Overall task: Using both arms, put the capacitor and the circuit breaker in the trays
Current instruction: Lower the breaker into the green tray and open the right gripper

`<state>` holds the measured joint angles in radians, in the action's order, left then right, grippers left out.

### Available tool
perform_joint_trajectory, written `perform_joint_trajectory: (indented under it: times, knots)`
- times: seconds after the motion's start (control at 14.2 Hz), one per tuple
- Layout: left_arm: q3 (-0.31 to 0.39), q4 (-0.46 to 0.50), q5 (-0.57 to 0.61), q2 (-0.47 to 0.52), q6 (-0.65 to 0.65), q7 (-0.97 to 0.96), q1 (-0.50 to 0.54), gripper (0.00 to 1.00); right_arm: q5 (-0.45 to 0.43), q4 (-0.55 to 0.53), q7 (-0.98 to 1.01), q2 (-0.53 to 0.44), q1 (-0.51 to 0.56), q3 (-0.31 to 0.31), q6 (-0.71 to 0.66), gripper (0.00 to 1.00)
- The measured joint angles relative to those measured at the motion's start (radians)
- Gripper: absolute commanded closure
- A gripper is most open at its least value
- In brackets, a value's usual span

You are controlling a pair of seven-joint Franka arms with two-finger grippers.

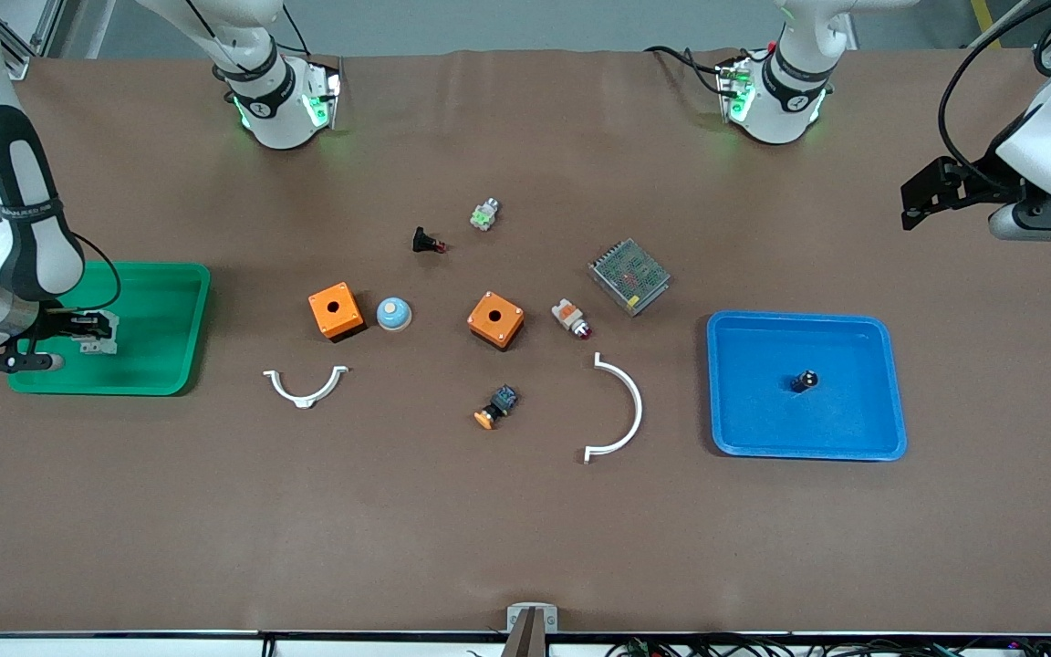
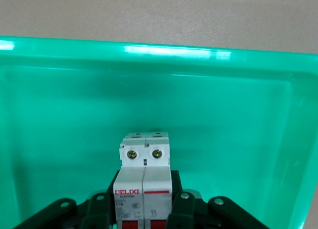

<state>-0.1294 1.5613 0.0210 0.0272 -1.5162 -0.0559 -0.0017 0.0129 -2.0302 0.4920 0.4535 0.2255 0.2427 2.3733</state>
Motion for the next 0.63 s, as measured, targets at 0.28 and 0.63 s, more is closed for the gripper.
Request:
perform_joint_trajectory:
  times: [0.28, 0.63]
  knots:
    - [0.000, -0.001, 0.000, 0.000, 0.000, 0.000, 0.001, 0.00, 0.000, 0.000, -0.004, 0.021, 0.009, 0.000, 0.052, 0.12]
    - [0.003, -0.002, 0.000, 0.000, 0.000, 0.000, 0.008, 0.00, 0.000, 0.019, -0.007, 0.001, 0.010, -0.003, -0.005, 0.00]
